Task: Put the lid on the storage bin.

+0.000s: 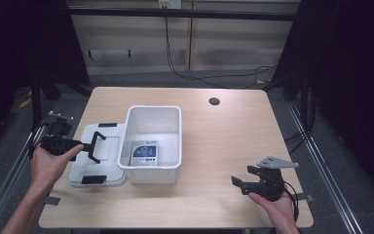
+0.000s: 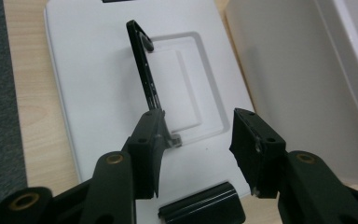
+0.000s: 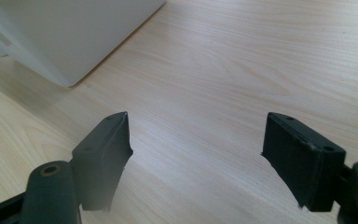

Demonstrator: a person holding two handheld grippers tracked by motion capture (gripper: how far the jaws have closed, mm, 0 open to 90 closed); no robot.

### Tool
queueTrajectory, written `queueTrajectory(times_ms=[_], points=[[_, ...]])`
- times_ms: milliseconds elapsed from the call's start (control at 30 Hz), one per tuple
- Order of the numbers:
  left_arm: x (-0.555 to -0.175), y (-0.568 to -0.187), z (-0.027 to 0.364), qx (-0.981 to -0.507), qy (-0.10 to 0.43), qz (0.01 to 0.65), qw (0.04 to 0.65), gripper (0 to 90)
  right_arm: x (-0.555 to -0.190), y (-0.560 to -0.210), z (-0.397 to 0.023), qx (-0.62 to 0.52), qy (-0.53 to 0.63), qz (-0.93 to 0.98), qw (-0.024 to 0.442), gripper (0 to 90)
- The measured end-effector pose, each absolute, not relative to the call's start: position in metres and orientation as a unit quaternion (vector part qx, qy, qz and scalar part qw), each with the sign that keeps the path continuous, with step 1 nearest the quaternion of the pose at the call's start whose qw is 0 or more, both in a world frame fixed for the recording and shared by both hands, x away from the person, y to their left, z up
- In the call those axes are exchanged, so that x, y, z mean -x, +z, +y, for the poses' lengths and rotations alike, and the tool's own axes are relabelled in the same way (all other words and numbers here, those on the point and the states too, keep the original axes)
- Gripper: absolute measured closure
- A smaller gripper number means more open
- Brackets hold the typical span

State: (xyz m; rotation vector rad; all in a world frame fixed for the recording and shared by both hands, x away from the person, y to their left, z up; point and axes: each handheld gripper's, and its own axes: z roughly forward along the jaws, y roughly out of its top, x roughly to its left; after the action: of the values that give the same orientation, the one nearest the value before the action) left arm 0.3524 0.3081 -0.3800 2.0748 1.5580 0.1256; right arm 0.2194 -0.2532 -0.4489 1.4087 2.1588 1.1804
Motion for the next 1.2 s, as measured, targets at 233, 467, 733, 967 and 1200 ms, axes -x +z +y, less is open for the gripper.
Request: queueTrajectory(times_ms=[233,467,733,967,1200], points=[[-0.369,-0.378,0.307,-0.774,0.033,0.588,0.234,53.5,-0.22,-0.449,-0.253,-0.491,0.41,0.754,0.15,22.8],[-0.383,-0.376,0.302,-0.771,0.032,0.599,0.212,54.0,-0.219,-0.45,-0.253,-0.489,0.409,0.756,0.148,22.8],[-0.396,-0.38,0.296,-0.774,0.019,0.607,0.181,54.9,-0.22,-0.45,-0.253,-0.489,0.409,0.757,0.146,22.8],[-0.406,-0.384,0.297,-0.77,0.001,0.615,0.169,54.5,-0.22,-0.45,-0.252,-0.487,0.408,0.758,0.144,22.8],[-0.414,-0.391,0.296,-0.765,-0.007,0.627,0.147,58.4,-0.22,-0.451,-0.252,-0.487,0.408,0.759,0.143,22.8]])
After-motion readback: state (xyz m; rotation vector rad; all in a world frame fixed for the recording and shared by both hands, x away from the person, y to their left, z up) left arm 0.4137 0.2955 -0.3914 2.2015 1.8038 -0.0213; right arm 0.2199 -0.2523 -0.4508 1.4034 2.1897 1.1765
